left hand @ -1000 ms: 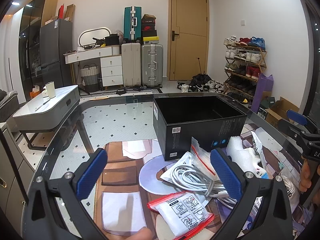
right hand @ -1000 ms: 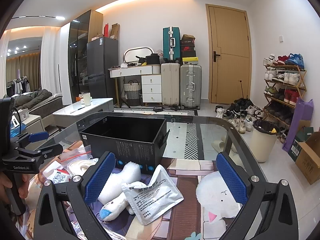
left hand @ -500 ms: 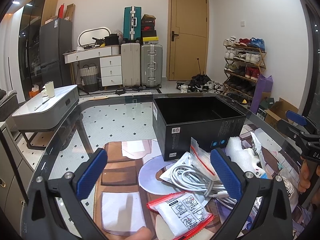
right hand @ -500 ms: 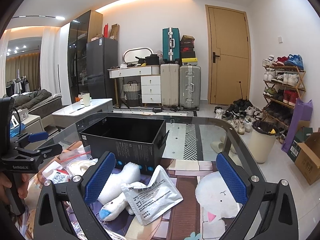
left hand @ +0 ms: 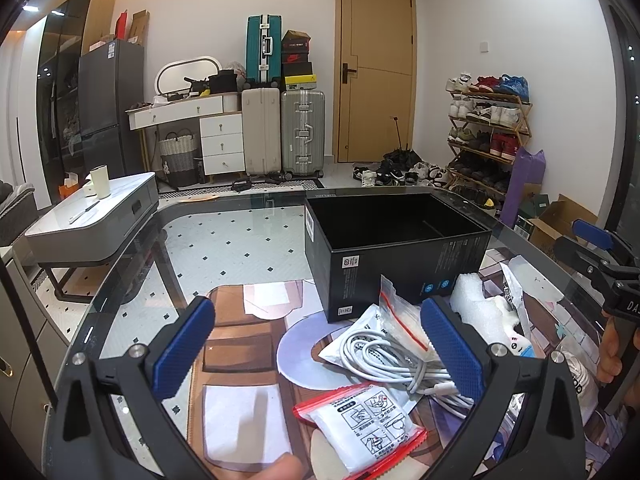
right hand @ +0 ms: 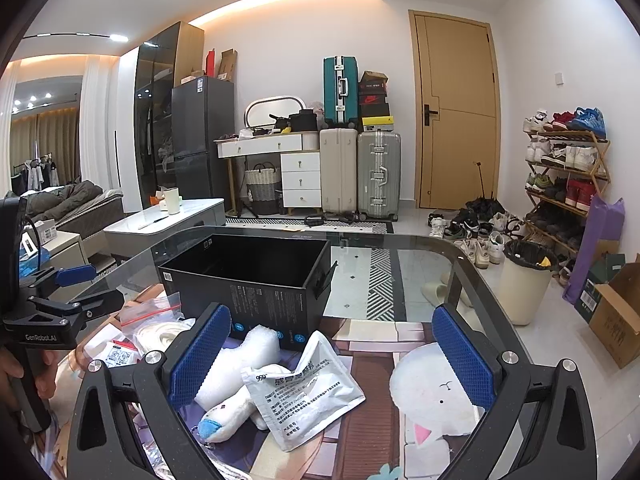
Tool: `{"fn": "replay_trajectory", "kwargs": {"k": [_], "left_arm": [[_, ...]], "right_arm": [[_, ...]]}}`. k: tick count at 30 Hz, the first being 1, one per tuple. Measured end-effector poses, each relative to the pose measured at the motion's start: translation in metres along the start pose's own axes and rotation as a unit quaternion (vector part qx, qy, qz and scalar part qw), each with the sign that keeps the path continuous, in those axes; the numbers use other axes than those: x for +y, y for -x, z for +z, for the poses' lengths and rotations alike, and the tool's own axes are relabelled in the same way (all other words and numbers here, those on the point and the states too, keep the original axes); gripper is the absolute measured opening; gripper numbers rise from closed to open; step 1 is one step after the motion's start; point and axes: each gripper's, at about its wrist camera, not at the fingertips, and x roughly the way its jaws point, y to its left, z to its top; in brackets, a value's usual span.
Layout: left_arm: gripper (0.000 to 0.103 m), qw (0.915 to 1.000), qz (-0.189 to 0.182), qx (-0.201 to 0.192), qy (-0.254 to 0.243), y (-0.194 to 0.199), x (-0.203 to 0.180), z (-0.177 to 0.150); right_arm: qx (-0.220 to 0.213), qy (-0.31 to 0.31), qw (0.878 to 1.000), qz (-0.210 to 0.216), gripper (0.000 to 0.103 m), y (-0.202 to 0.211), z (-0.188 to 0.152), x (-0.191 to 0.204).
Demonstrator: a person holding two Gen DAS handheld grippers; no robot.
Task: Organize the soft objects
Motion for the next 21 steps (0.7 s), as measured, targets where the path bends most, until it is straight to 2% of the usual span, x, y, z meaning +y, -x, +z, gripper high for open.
{"fn": "replay_trajectory", "kwargs": {"k": [15,21], "left_arm": [[0.103,1.0000,0.001,0.002,0.000,-0.0008,-0.0014,-0.0022],[0.103,0.9999,-0.012,0.007,-0.003,0.0001,-0.0011,-0.0020]], "right_arm": [[-0.016,-0.012,1.000,-0.001,0.103,0.0083,-0.0016,-0.0018],[0.009,-0.010,1.000,-0.010,0.103,0.0030,0.0031,-0.0063]]}}
